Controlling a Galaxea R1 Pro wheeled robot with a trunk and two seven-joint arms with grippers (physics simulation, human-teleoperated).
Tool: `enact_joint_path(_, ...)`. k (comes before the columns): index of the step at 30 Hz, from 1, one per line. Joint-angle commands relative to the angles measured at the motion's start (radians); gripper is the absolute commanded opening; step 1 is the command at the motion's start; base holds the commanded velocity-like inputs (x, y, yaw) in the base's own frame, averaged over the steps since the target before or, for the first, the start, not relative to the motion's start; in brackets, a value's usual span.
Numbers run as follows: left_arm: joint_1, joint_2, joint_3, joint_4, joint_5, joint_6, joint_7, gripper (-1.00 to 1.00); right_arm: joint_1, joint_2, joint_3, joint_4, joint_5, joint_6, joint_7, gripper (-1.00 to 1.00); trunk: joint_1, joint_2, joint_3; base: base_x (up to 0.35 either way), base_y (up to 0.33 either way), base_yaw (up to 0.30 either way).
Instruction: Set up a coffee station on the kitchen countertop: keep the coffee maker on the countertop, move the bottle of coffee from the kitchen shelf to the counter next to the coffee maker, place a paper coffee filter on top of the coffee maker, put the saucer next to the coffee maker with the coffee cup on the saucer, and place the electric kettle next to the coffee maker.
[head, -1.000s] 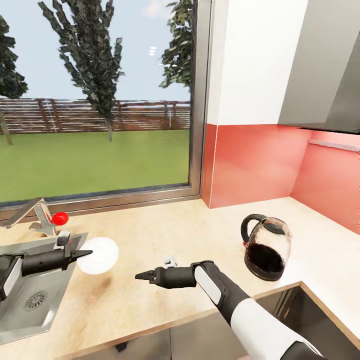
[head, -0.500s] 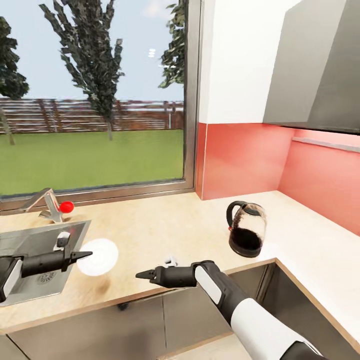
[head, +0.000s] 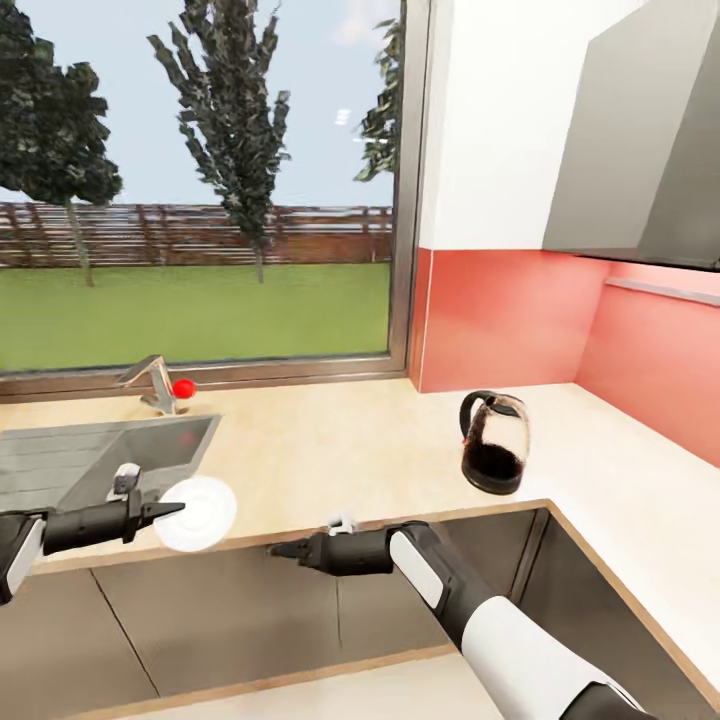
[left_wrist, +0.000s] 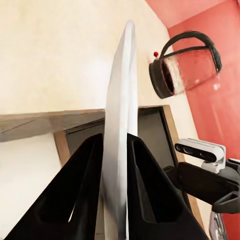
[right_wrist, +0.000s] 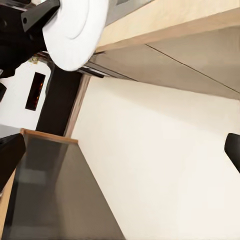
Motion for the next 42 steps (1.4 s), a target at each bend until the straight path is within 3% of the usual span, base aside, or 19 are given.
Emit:
enact_joint_path(1, 0.0, 0.0, 0.0, 0.0, 0.001, 0.006, -0.001, -1.0, -0.001, 0.0, 0.001, 0.001, -0.003, 0.004, 0.001, 1.0, 0.0, -0.001, 0.0, -0.329, -0.032, 0.236)
enact_joint_path(13, -0.001, 0.0, 0.002, 0.0, 0.002, 0.006, -0.002, -1.0, 0.0, 0.0, 0.006, 0.012, 0.006, 0.002, -0.003, 1.0, 0.0, -0.001, 0.008, -0.336, -0.005, 0.181)
enact_joint_path(15, -0.001, -0.002, 0.002, 0.0, 0.005, 0.006, -0.003, -1.0, 0.0, 0.0, 0.009, 0.103, 0.007, -0.032, -0.051, 1.0, 0.0, -0.001, 0.008, -0.337, 0.0, 0.009)
enact_joint_path(18, 0.0, -0.003, 0.002, 0.0, 0.005, 0.006, -0.004, -1.0, 0.0, 0.0, 0.012, 0.203, 0.012, -0.078, -0.068, 1.0, 0.0, -0.001, 0.008, -0.337, 0.0, 0.003)
enact_joint_path(21, 0.0, -0.003, 0.003, 0.0, 0.006, 0.006, -0.007, -1.0, 0.0, 0.0, 0.018, 0.339, 0.072, -0.163, -0.108, 1.0, 0.0, -0.001, 0.008, -0.318, 0.0, 0.001)
enact_joint_path(22, 0.0, -0.003, 0.003, 0.0, 0.006, 0.006, -0.01, -1.0, 0.0, 0.0, 0.02, 0.386, 0.11, -0.196, -0.134, 1.0, 0.0, -0.001, 0.008, -0.276, 0.0, 0.0)
enact_joint_path(23, 0.0, -0.003, 0.002, 0.0, 0.005, 0.006, -0.016, -1.0, 0.0, 0.0, 0.022, 0.498, 0.218, -0.269, -0.208, 1.0, 0.0, -0.001, 0.008, -0.187, 0.0, 0.0)
enact_joint_path(25, 0.0, -0.002, 0.002, 0.0, 0.005, 0.006, -0.018, -1.0, 0.01, -0.007, 0.023, 0.566, 0.304, -0.311, -0.286, 1.0, 0.0, -0.001, 0.008, -0.132, 0.0, 0.0)
enact_joint_path(27, 0.003, -0.002, 0.001, 0.0, 0.005, 0.005, -0.019, -1.0, 0.049, -0.049, 0.025, 0.58, 0.332, -0.325, -0.343, 1.0, 0.0, -0.001, 0.008, -0.07, 0.0, 0.0)
enact_joint_path(31, 0.006, 0.0, -0.002, 0.003, 0.003, -0.001, -0.018, -1.0, 0.113, -0.108, 0.025, 0.586, 0.353, -0.382, -0.377, 1.0, 0.0, -0.001, 0.008, -0.018, 0.0, 0.0)
enact_joint_path(35, 0.011, 0.001, -0.004, 0.015, -0.005, -0.009, -0.018, -1.0, 0.127, -0.131, 0.025, 0.587, 0.371, -0.407, -0.387, 1.0, 0.0, -0.001, 0.008, -0.001, 0.0, 0.0)
enact_joint_path(38, 0.105, 0.0, -0.004, 0.019, -0.009, -0.04, -0.015, -1.0, 0.13, -0.139, 0.025, 0.587, 0.376, -0.41, -0.389, 1.0, 0.0, -0.001, 0.008, 0.0, 0.0, 0.022)
enact_joint_path(40, 0.185, -0.008, -0.004, 0.022, -0.005, -0.1, -0.012, -1.0, 0.135, -0.14, 0.025, 0.587, 0.376, -0.409, -0.389, 1.0, 0.0, -0.001, 0.008, 0.0, 0.0, 0.149)
enact_joint_path(41, 0.253, -0.031, -0.003, 0.027, -0.003, -0.154, -0.011, -1.0, 0.139, -0.14, 0.025, 0.587, 0.376, -0.409, -0.389, 1.0, 0.0, -0.001, 0.008, 0.0, 0.0, 0.221)
enact_joint_path(42, 0.283, -0.043, -0.003, 0.036, -0.003, -0.178, -0.01, -1.0, 0.14, -0.14, 0.025, 0.587, 0.375, -0.41, -0.39, 1.0, 0.0, -0.001, 0.007, 0.0, 0.0, 0.234)
